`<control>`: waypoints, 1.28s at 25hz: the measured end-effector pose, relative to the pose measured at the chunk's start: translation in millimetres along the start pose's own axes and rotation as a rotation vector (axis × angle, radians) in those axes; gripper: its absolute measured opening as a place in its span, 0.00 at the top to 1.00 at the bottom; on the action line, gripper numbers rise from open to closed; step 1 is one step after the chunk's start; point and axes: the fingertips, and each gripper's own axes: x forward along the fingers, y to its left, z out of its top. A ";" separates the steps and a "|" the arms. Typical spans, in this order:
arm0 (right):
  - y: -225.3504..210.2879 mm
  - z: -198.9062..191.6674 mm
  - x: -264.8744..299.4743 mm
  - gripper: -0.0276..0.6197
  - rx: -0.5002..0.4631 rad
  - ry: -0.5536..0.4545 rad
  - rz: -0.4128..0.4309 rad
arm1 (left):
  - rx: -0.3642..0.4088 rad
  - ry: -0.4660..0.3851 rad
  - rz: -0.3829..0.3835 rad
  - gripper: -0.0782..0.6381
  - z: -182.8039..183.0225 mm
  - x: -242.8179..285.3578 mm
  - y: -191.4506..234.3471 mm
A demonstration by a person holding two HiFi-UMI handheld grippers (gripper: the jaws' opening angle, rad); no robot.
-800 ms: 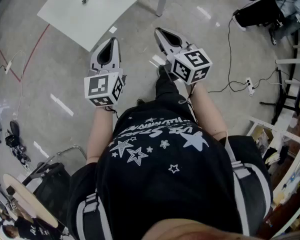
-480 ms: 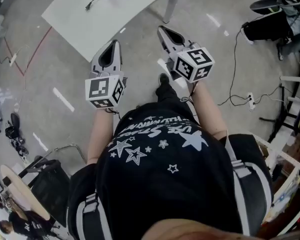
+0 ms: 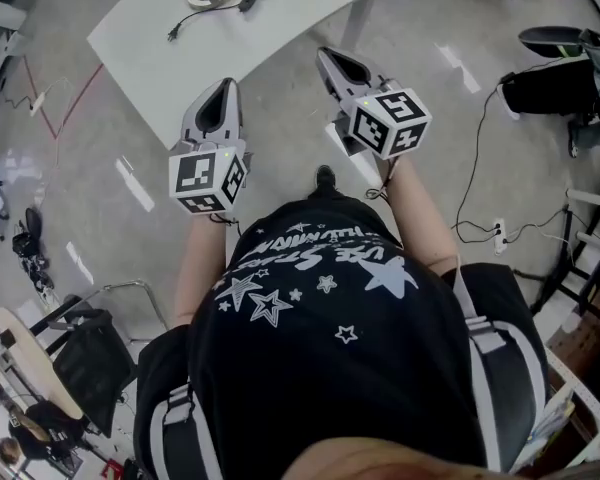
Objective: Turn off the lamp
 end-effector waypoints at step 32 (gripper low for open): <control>-101.2 23.7 35.8 0.95 -0.023 0.057 0.004 | -0.001 0.019 0.073 0.88 -13.9 105.4 0.3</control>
